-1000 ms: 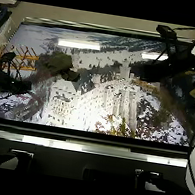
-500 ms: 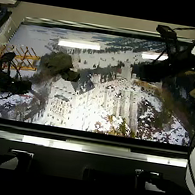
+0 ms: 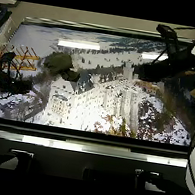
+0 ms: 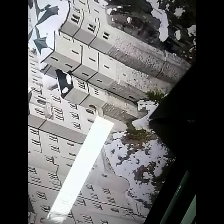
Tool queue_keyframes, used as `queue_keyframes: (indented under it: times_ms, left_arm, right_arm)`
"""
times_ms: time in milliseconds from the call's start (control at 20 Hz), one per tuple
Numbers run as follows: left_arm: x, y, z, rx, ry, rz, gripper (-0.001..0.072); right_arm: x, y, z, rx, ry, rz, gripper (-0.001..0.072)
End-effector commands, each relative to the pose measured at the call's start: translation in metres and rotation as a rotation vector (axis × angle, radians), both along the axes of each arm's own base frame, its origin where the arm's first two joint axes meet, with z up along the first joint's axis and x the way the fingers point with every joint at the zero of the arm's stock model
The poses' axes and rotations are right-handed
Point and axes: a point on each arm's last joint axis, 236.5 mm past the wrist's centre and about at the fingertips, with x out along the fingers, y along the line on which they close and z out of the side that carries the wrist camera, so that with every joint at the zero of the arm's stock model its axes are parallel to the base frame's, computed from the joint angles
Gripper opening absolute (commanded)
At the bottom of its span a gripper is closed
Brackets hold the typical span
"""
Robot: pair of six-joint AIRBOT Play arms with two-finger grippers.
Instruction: Fold the clothes and pants, and hang the long-sleeved shirts on hangers.
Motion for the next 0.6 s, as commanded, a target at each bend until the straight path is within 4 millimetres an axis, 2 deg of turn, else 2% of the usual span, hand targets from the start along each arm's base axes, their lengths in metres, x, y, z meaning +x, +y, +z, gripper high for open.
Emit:
queue_keyframes:
  times_ms: [0,100,250,350,550]
  left_arm:
    - [0.004,-0.001,-0.002,-0.053,0.004,0.160,0.0720]
    - [0.031,-0.002,-0.001,-0.118,-0.077,0.284,0.0720]
    - [0.105,-0.022,-0.001,-0.403,-0.252,0.470,0.0720]
    - [0.149,-0.029,-0.023,-0.550,-0.301,0.565,0.0720]
    - [0.192,-0.042,-0.091,-0.674,-0.206,0.654,0.0720]
  right_arm:
    - [0.004,0.001,0.001,0.006,-0.016,-0.004,0.0035]
    - [0.005,0.002,0.002,0.012,-0.021,-0.009,0.0035]
    - [0.007,0.003,0.003,0.017,-0.024,-0.016,0.0035]
    - [0.009,0.003,0.004,0.020,-0.035,-0.019,0.0036]
    - [0.010,0.003,0.004,0.020,-0.038,-0.020,0.0037]
